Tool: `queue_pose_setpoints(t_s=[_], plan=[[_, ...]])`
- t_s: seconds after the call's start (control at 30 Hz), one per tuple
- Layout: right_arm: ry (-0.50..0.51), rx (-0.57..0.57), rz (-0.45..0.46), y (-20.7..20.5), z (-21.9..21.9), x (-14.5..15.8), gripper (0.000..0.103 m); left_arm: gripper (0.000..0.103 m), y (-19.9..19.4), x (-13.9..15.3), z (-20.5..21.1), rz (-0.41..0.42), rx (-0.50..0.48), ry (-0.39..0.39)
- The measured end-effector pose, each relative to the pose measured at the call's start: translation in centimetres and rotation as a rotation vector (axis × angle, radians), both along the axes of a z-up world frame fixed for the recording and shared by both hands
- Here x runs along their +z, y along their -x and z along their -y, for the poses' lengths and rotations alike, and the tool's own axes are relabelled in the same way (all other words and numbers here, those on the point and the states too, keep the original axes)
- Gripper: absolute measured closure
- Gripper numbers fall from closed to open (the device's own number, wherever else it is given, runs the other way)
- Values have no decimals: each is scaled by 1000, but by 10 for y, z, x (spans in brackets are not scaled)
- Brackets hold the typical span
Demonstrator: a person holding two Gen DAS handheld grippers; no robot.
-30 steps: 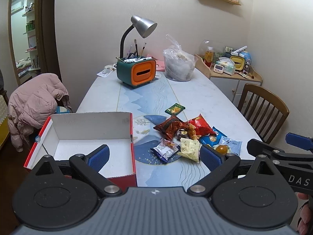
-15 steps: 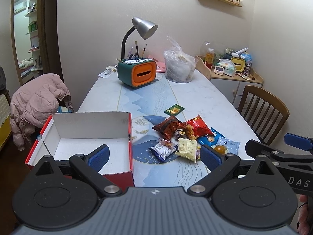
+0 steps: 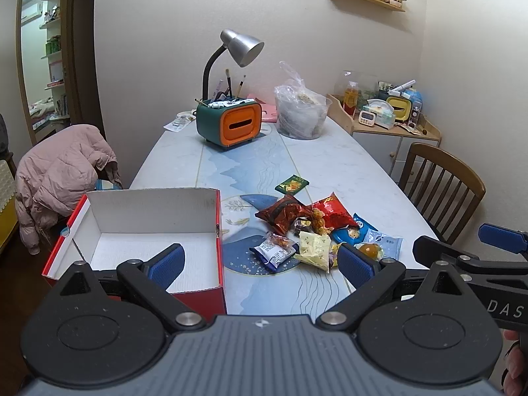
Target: Organize snacks
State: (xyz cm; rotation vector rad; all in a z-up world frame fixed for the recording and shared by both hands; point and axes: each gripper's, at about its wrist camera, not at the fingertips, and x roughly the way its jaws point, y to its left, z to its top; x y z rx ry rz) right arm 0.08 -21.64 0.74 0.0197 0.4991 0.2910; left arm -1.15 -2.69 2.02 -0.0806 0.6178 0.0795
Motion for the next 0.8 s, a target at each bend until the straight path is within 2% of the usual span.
queue_pose_setpoints(t_s=[0.8], plan=[[5, -29, 6, 3, -8, 0, 1, 3, -12, -3, -13, -6, -54, 4]])
